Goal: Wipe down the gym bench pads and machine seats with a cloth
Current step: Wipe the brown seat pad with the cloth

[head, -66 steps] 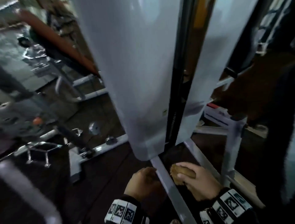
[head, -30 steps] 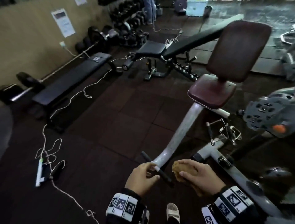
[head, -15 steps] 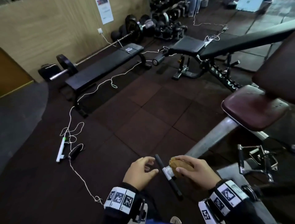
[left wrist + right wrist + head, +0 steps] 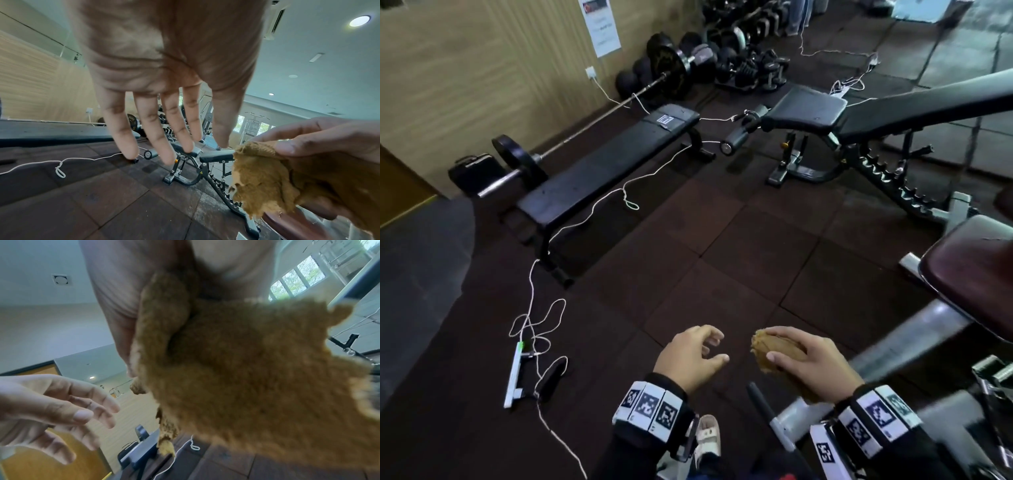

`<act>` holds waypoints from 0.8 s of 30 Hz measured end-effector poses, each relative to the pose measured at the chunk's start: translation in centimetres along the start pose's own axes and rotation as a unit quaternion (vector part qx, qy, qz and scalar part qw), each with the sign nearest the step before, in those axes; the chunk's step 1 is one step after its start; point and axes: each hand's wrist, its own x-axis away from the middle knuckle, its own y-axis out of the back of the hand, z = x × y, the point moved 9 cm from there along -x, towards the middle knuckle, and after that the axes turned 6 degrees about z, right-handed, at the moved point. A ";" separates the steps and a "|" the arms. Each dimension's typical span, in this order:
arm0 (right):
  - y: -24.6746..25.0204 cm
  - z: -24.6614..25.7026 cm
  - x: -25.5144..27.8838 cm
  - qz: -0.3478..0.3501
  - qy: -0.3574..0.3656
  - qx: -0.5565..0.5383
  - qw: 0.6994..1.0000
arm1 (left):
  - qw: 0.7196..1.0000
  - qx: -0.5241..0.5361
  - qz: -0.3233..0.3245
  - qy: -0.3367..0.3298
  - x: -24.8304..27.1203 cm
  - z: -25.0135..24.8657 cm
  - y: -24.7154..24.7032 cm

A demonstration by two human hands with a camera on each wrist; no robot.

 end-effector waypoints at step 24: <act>24.1 -8.8 -22.8 -0.146 -0.173 -0.002 0.974 | 0.976 -0.080 0.155 -0.131 -37.9 -16.1 6.3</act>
